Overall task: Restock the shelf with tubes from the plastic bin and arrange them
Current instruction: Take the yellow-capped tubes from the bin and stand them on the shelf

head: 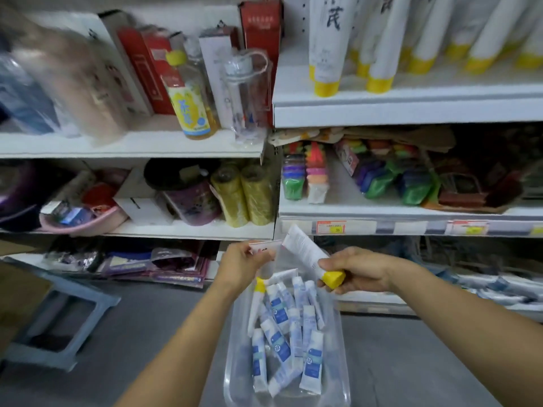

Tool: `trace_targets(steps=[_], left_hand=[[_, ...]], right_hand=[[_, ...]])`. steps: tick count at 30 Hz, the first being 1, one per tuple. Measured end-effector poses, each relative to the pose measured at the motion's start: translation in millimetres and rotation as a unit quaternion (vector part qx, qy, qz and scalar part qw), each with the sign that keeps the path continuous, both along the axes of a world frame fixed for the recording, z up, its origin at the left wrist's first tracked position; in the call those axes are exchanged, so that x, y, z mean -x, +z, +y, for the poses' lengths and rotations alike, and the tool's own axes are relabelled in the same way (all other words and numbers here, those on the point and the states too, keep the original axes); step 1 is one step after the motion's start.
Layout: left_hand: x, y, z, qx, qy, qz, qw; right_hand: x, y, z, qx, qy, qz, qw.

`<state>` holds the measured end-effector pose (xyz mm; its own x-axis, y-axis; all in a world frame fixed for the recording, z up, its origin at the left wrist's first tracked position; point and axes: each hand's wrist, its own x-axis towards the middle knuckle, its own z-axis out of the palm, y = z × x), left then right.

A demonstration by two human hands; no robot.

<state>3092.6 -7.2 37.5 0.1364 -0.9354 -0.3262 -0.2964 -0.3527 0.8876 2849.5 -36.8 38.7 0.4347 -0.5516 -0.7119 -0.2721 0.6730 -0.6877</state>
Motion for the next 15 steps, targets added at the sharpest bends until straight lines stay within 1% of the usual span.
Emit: trace_targets(steps=[3, 7, 10, 12, 15], left_hand=[[9, 33, -3, 0.043, 0.017, -0.018, 0.999], [27, 71, -9, 0.093, 0.0, -0.012, 0.996], [48, 97, -16, 0.134, -0.007, -0.027, 0.991], [62, 112, -22, 0.156, 0.002, -0.023, 0.987], [84, 134, -26, 0.179, 0.015, -0.048, 0.983]], right_hand=[[4, 31, 3, 0.041, -0.011, -0.065, 0.997], [13, 68, 6, 0.099, -0.026, -0.099, 0.99], [29, 93, 4, 0.157, -0.036, -0.091, 0.983], [45, 112, 2, 0.198, -0.031, -0.081, 0.976], [68, 141, -1, 0.252, -0.028, -0.069, 0.965]])
